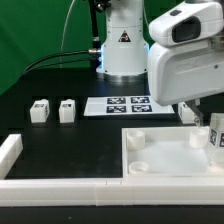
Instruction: Assemble one leg
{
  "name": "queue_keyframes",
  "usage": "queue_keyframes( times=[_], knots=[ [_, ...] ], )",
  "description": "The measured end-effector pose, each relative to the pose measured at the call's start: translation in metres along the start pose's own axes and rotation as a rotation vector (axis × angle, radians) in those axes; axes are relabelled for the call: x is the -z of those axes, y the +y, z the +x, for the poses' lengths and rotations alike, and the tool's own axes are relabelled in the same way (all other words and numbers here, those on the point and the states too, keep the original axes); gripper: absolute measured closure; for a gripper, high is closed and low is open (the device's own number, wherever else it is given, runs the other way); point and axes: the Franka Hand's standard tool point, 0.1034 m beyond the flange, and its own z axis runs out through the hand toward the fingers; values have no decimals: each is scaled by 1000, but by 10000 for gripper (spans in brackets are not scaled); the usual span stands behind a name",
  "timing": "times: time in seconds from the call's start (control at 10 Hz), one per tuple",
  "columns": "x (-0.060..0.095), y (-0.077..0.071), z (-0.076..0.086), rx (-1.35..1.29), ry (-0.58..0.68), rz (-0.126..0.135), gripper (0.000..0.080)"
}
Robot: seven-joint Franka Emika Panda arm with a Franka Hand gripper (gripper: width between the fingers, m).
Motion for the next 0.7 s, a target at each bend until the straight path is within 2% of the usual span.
queue_keyframes(
  times=[0.2, 0.6, 0.7],
  knots=[
    [0, 9, 10, -57, 85, -30, 150],
    [-7, 21, 1, -86, 109, -43, 150],
    [-10, 20, -2, -84, 103, -42, 150]
  ],
)
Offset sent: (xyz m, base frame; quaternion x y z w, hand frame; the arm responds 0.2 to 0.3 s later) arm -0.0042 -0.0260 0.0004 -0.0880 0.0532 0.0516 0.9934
